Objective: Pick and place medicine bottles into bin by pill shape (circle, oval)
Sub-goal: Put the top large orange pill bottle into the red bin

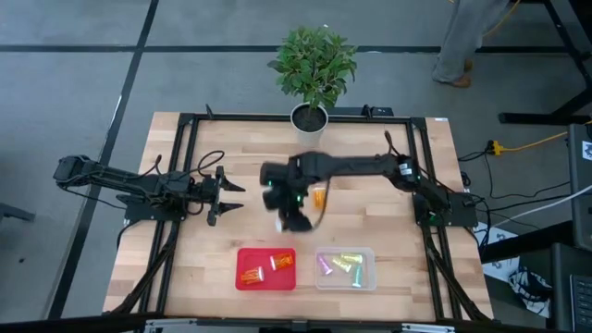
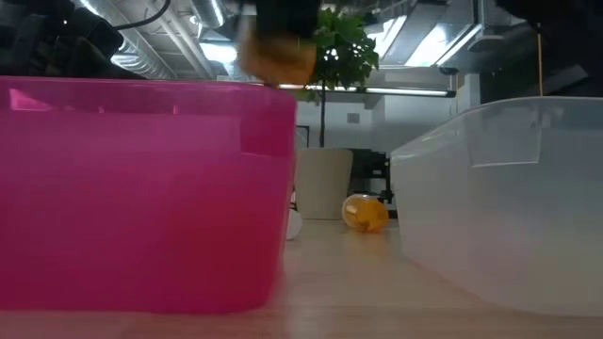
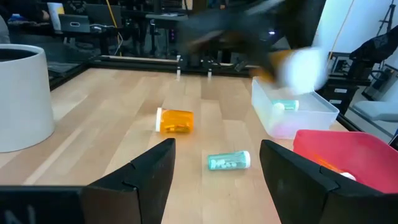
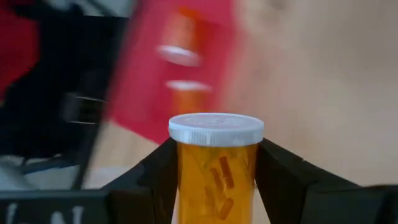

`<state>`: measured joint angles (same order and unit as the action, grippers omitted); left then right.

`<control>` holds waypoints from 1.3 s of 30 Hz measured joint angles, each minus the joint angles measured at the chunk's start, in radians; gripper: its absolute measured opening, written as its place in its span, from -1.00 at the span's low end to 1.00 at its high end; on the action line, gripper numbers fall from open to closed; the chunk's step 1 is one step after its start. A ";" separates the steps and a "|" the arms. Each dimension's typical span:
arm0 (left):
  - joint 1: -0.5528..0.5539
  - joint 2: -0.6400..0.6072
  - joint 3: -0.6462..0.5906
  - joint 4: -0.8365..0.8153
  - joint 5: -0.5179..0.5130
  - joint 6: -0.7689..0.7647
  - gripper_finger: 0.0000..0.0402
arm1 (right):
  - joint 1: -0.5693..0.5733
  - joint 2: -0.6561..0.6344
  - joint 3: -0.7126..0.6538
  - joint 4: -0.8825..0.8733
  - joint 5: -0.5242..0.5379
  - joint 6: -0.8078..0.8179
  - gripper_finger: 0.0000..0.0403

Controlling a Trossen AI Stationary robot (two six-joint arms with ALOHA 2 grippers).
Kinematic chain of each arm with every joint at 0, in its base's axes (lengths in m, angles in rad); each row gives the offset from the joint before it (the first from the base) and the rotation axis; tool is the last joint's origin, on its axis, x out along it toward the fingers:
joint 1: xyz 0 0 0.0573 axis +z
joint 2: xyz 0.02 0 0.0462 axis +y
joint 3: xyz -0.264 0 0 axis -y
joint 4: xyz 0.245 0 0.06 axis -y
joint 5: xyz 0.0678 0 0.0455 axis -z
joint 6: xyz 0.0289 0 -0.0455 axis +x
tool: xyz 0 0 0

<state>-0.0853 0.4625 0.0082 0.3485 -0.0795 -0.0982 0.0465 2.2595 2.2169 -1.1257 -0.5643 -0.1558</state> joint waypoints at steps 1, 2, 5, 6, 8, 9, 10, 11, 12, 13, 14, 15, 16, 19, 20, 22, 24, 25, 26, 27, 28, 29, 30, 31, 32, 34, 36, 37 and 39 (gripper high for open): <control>0.000 0.000 0.000 0.000 0.000 0.000 0.13 | 0.026 -0.001 0.007 0.018 -0.008 0.001 -0.10; 0.000 0.000 0.000 0.000 0.000 0.000 0.13 | 0.052 -0.001 0.011 0.036 -0.008 0.002 -0.10; 0.000 0.000 0.000 0.000 0.000 0.000 0.13 | 0.124 -0.001 0.012 0.108 -0.007 0.000 -0.10; 0.000 0.000 0.000 0.000 0.000 0.000 0.13 | 0.145 -0.001 0.012 0.138 -0.005 -0.001 -0.10; 0.000 0.000 0.000 0.000 0.000 -0.001 0.13 | 0.182 -0.001 0.012 0.200 -0.004 -0.002 -0.10; 0.000 0.000 0.000 0.000 0.000 -0.002 0.13 | 0.199 -0.001 0.012 0.226 0.007 -0.002 -0.10; 0.000 0.000 0.000 0.001 0.000 -0.002 0.13 | 0.213 -0.001 0.012 0.253 0.031 -0.002 -0.10; 0.000 0.000 0.000 0.001 0.000 -0.003 0.13 | 0.226 -0.001 0.012 0.275 0.062 -0.002 -0.10; 0.000 0.000 0.000 0.001 0.000 -0.003 0.13 | 0.238 -0.001 0.012 0.295 0.100 -0.003 -0.10; 0.000 0.000 0.000 0.001 0.000 -0.003 0.13 | 0.247 -0.001 0.012 0.307 0.138 -0.005 -0.10; 0.000 0.000 0.000 0.001 0.000 -0.003 0.13 | 0.255 -0.001 0.012 0.308 0.170 -0.006 -0.10; 0.000 0.000 0.000 0.001 0.000 -0.003 0.13 | 0.260 -0.001 0.011 0.307 0.193 -0.007 -0.10; 0.000 0.000 0.000 0.001 0.000 -0.003 0.13 | 0.264 -0.001 0.005 0.311 0.208 -0.006 -0.10; 0.000 0.000 0.000 0.002 0.000 -0.003 0.13 | 0.267 0.000 -0.013 0.322 0.213 -0.006 -0.10; 0.000 0.000 0.000 0.002 0.000 -0.003 0.13 | 0.267 0.000 -0.013 0.324 0.215 -0.005 -0.09; 0.000 0.000 0.000 0.002 0.000 -0.003 0.13 | 0.267 -0.001 -0.013 0.343 0.215 -0.004 -0.08; 0.000 0.000 0.000 0.002 0.000 -0.003 0.13 | 0.266 -0.001 -0.013 0.353 0.215 -0.008 -0.04; 0.000 0.000 0.000 0.002 0.000 -0.003 0.13 | 0.266 -0.001 -0.013 0.354 0.215 -0.006 -0.02; 0.000 0.000 0.000 0.002 0.000 -0.003 0.13 | 0.266 -0.001 -0.013 0.358 0.215 -0.006 0.01; 0.000 0.000 0.000 0.002 0.000 -0.003 0.13 | 0.267 -0.001 -0.013 0.363 0.215 -0.007 0.03; 0.000 0.000 0.000 0.002 0.000 -0.003 0.13 | 0.267 -0.001 -0.013 0.367 0.215 -0.008 0.05; 0.000 0.000 0.000 0.002 0.000 -0.003 0.13 | 0.267 -0.001 -0.013 0.368 0.215 -0.007 0.07; 0.000 0.000 0.000 0.002 0.000 -0.003 0.13 | 0.267 -0.001 -0.013 0.367 0.215 -0.003 0.09; 0.000 0.000 0.000 0.003 0.000 -0.003 0.13 | 0.267 -0.001 -0.013 0.367 0.215 0.002 0.10; 0.000 0.000 0.000 0.003 0.000 -0.003 0.13 | 0.267 -0.001 -0.013 0.369 0.215 0.011 0.12; 0.000 0.000 0.000 0.003 0.000 -0.003 0.13 | 0.267 -0.001 -0.013 0.385 0.216 0.023 0.17; 0.000 0.000 0.000 0.003 -0.002 -0.001 0.13 | 0.267 -0.001 -0.013 0.393 0.233 0.031 0.23; 0.000 0.000 0.000 0.003 -0.009 0.000 0.13 | 0.268 -0.001 -0.013 0.399 0.249 0.044 0.26; 0.000 0.000 0.000 0.001 -0.026 0.003 0.13 | 0.269 -0.001 -0.013 0.405 0.261 0.048 0.33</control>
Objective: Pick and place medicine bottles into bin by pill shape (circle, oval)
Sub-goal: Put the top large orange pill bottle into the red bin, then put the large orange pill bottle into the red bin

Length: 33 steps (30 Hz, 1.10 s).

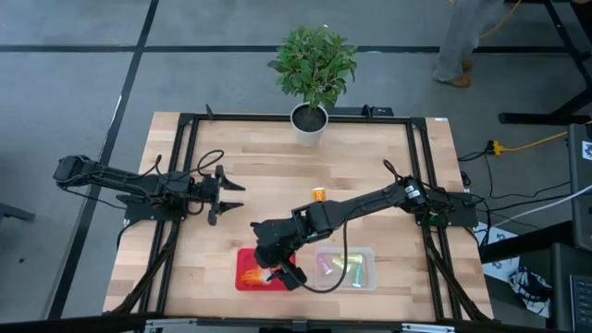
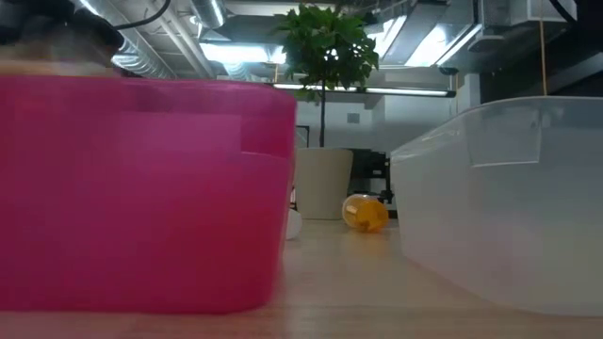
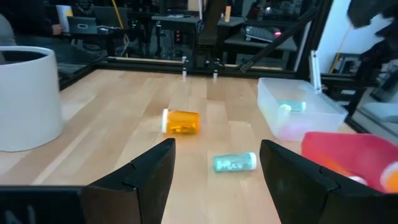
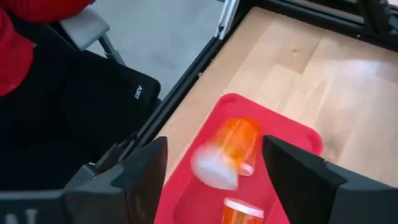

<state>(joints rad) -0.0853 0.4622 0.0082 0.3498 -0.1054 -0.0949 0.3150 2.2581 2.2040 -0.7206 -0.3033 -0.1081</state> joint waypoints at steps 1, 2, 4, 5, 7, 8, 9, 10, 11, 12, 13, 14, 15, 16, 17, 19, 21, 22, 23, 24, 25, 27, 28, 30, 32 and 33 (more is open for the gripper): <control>0.000 0.000 0.000 -0.009 -0.008 0.007 0.13 | 0.000 0.000 0.000 0.000 0.004 0.000 0.36; 0.000 0.000 0.000 -0.029 -0.011 0.019 0.13 | 0.000 0.000 0.000 0.000 0.004 0.000 0.39; 0.000 0.000 0.000 -0.085 -0.018 0.048 0.13 | 0.000 0.000 0.000 -0.003 0.006 0.002 0.42; -0.001 0.000 0.000 -0.118 -0.030 0.051 0.13 | 0.000 0.000 0.000 -0.005 0.006 0.002 0.42; 0.000 0.001 0.000 -0.170 -0.085 0.046 0.13 | 0.000 0.000 0.000 -0.025 0.006 0.005 0.42; 0.000 0.000 0.000 -0.193 -0.116 0.036 0.13 | 0.000 0.000 0.000 -0.040 0.006 0.024 0.43; 0.001 0.000 0.000 -0.211 -0.142 0.017 0.13 | 0.000 0.000 0.000 -0.056 0.006 0.036 0.43; 0.005 0.001 0.000 -0.222 -0.157 0.001 0.13 | -0.002 0.000 0.000 -0.070 0.006 0.051 0.43; 0.012 0.000 0.000 -0.224 -0.164 -0.003 0.13 | -0.004 0.000 0.000 -0.084 0.006 0.054 0.43; 0.018 0.000 0.000 -0.224 -0.160 0.000 0.13 | -0.005 0.000 0.000 -0.096 0.006 0.060 0.43; 0.027 0.000 0.000 -0.224 -0.149 0.011 0.13 | -0.008 0.000 0.001 -0.112 0.006 0.072 0.43; 0.037 0.000 0.000 -0.226 -0.130 0.023 0.13 | -0.010 0.000 0.006 -0.135 0.006 0.079 0.43; 0.048 0.000 0.000 -0.233 -0.109 0.033 0.13 | -0.014 0.000 0.014 -0.158 0.007 0.084 0.43; 0.060 0.000 0.000 -0.245 -0.090 0.042 0.13 | -0.016 0.000 0.025 -0.179 0.011 0.086 0.43; 0.072 0.000 0.000 -0.253 -0.066 0.045 0.13 | -0.018 0.000 0.036 -0.196 0.022 0.084 0.43; 0.096 0.000 0.000 -0.266 -0.020 0.046 0.13 | -0.023 0.000 0.067 -0.264 0.078 0.075 0.43; 0.123 0.000 0.000 -0.265 0.011 0.047 0.13 | -0.029 0.000 0.110 -0.361 0.159 0.053 0.43; 0.135 0.000 0.000 -0.265 0.025 0.052 0.13 | -0.032 0.000 0.133 -0.407 0.203 0.045 0.43; 0.146 0.000 0.000 -0.265 0.034 0.060 0.13 | -0.036 -0.002 0.152 -0.457 0.249 0.038 0.43; 0.156 0.000 0.000 -0.265 0.041 0.070 0.13 | -0.042 -0.006 0.156 -0.511 0.295 0.036 0.43; 0.162 0.000 0.000 -0.265 0.042 0.077 0.13 | -0.048 -0.020 0.144 -0.565 0.335 0.043 0.43; 0.170 0.000 0.000 -0.265 0.042 0.083 0.13 | -0.059 -0.031 0.133 -0.714 0.402 0.060 0.43; 0.173 0.002 0.000 -0.266 0.042 0.084 0.13 | -0.064 -0.037 0.133 -0.787 0.435 0.085 0.43; 0.172 0.002 0.000 -0.267 0.041 0.084 0.13 | -0.072 -0.041 0.130 -0.870 0.513 0.123 0.43; 0.172 0.002 0.000 -0.267 0.041 0.084 0.13 | -0.085 -0.047 0.117 -0.835 0.556 0.103 0.43; 0.172 0.002 0.000 -0.267 0.041 0.083 0.13 | -0.093 -0.049 0.114 -0.845 0.561 0.087 0.43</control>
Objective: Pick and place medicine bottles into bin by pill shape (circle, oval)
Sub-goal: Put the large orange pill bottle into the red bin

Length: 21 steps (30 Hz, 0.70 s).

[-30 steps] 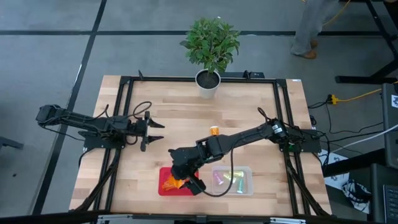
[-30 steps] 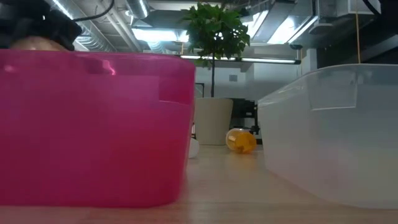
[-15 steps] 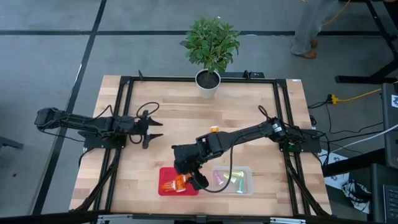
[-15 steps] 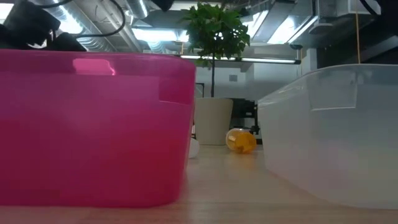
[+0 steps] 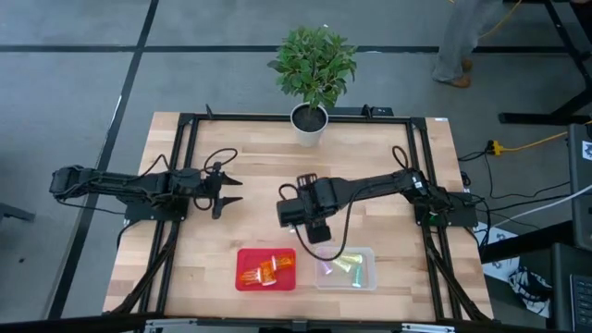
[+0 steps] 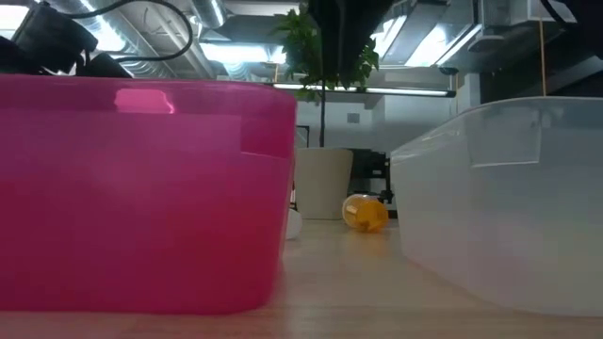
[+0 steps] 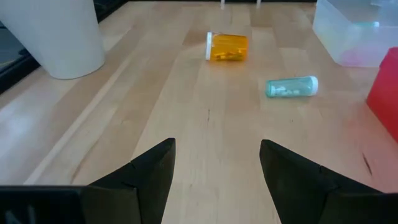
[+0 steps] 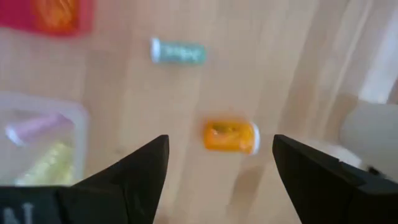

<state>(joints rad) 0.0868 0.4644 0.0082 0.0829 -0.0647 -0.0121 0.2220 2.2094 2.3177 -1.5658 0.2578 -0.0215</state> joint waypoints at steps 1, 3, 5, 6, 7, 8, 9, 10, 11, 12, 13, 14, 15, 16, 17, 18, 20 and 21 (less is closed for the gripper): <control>0.000 0.000 0.000 -0.001 0.000 0.000 0.13 | -0.012 -0.002 0.000 -0.006 0.004 -0.015 0.43; 0.000 0.000 0.000 -0.005 0.000 -0.001 0.13 | -0.040 -0.010 0.000 -0.005 0.012 -0.049 0.43; 0.000 0.000 0.000 -0.007 0.000 -0.001 0.13 | -0.075 -0.016 0.000 -0.005 0.008 -0.091 0.43; 0.000 0.000 0.000 -0.013 0.000 -0.001 0.13 | -0.095 -0.017 0.000 -0.005 0.003 -0.095 0.43; 0.000 0.000 0.000 -0.018 0.000 -0.001 0.13 | -0.115 -0.021 0.000 -0.005 0.003 -0.091 0.43; 0.000 0.000 0.000 -0.020 0.000 -0.001 0.13 | -0.139 -0.025 0.000 -0.005 0.002 -0.085 0.43; 0.000 0.000 0.000 -0.020 0.000 -0.001 0.13 | -0.163 -0.029 0.000 -0.005 -0.005 -0.080 0.43; 0.000 0.000 0.000 -0.024 0.000 -0.001 0.13 | -0.187 -0.032 0.000 -0.005 -0.021 -0.073 0.43; 0.000 0.000 0.000 -0.028 0.000 -0.001 0.13 | -0.213 -0.033 0.000 -0.006 -0.048 -0.063 0.43; 0.000 0.000 0.000 -0.030 0.000 -0.001 0.13 | -0.236 -0.033 0.000 -0.005 -0.082 -0.060 0.43; 0.000 0.000 0.000 -0.032 0.000 -0.001 0.13 | -0.258 -0.031 0.000 -0.005 -0.117 -0.061 0.43; 0.000 0.000 0.000 -0.037 0.000 -0.002 0.13 | -0.275 -0.031 -0.004 -0.004 -0.158 -0.062 0.43; 0.000 0.000 0.000 -0.041 0.000 -0.002 0.13 | -0.289 -0.033 -0.020 -0.001 -0.191 -0.064 0.43; 0.000 0.000 0.000 -0.046 0.000 -0.002 0.13 | -0.300 -0.038 -0.045 -0.003 -0.213 -0.066 0.43; 0.000 0.000 0.000 -0.050 0.000 -0.002 0.13 | -0.309 -0.046 -0.080 -0.004 -0.222 -0.065 0.43; 0.000 0.000 0.000 -0.050 0.000 -0.003 0.13 | -0.316 -0.054 -0.119 -0.003 -0.223 -0.063 0.43; 0.000 0.000 0.000 -0.050 0.000 -0.003 0.13 | -0.325 -0.092 -0.212 -0.003 -0.226 -0.059 0.43; 0.000 0.000 0.000 -0.049 -0.001 -0.003 0.13 | -0.326 -0.118 -0.263 -0.001 -0.225 -0.048 0.43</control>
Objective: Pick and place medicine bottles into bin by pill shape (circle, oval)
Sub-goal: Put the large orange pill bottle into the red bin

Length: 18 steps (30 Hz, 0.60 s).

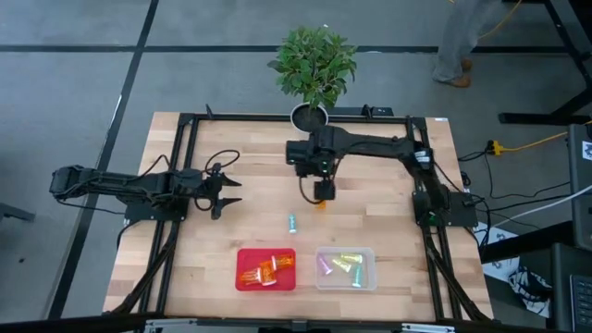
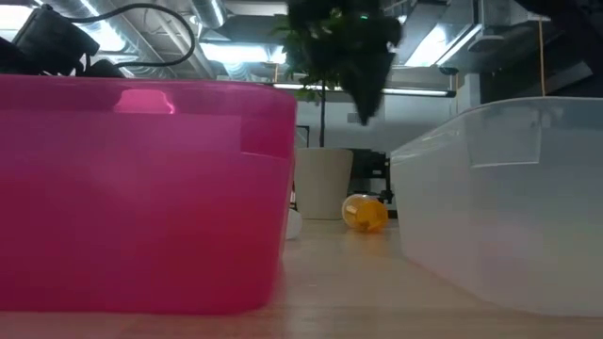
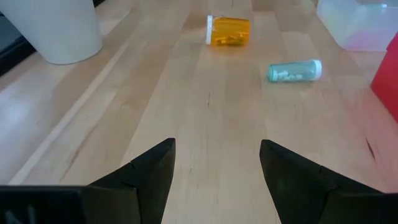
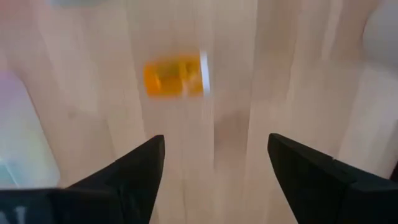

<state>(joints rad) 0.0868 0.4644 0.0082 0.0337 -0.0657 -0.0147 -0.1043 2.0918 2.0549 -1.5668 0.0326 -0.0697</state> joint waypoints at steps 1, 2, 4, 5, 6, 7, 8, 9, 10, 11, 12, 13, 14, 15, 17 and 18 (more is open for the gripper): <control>0.000 0.000 0.000 0.001 0.000 0.000 0.13 | 0.000 -0.034 -0.060 0.014 0.000 0.017 0.43; 0.000 0.000 0.000 0.001 -0.001 0.000 0.13 | 0.001 -0.064 -0.125 0.039 -0.001 0.037 0.43; 0.000 0.000 0.000 0.002 -0.002 0.000 0.13 | 0.003 -0.138 -0.266 0.125 -0.001 0.064 0.43; 0.000 0.000 0.000 0.002 -0.002 0.000 0.13 | 0.007 -0.181 -0.341 0.176 -0.002 0.074 0.43; 0.000 0.000 0.000 0.002 -0.002 0.000 0.13 | 0.011 -0.229 -0.414 0.236 -0.001 0.090 0.43; 0.000 0.000 0.000 0.002 -0.002 0.000 0.13 | 0.016 -0.280 -0.487 0.304 -0.001 0.097 0.43; 0.000 0.000 0.000 0.003 -0.002 0.000 0.13 | 0.020 -0.332 -0.562 0.390 -0.001 0.106 0.43; 0.000 0.000 0.000 0.003 -0.002 -0.001 0.13 | 0.025 -0.377 -0.634 0.489 -0.001 0.121 0.43; 0.000 0.000 0.000 0.004 -0.002 -0.001 0.13 | 0.029 -0.417 -0.703 0.588 -0.003 0.139 0.43; 0.000 0.000 0.000 0.004 -0.002 -0.001 0.13 | 0.033 -0.454 -0.770 0.683 -0.008 0.163 0.43; 0.000 0.000 0.000 0.004 -0.001 -0.003 0.13 | 0.038 -0.487 -0.827 0.772 -0.009 0.197 0.43; 0.000 0.000 0.000 0.004 -0.002 -0.004 0.13 | 0.043 -0.518 -0.880 0.865 -0.008 0.239 0.43; 0.000 0.000 0.000 0.004 -0.001 -0.005 0.13 | 0.045 -0.544 -0.927 0.953 -0.007 0.286 0.43; 0.000 0.000 0.000 0.004 -0.001 -0.005 0.13 | 0.048 -0.561 -0.971 1.036 -0.002 0.349 0.43; 0.000 0.000 0.000 0.004 -0.001 -0.008 0.13 | 0.050 -0.572 -1.044 1.159 0.022 0.506 0.43; 0.000 0.000 0.000 0.004 -0.001 -0.009 0.13 | 0.050 -0.570 -1.070 1.206 0.033 0.585 0.43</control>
<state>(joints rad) 0.0868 0.4644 0.0082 0.0380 -0.0669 -0.0235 -0.0542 1.5218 0.9848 -0.3611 0.0655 0.5155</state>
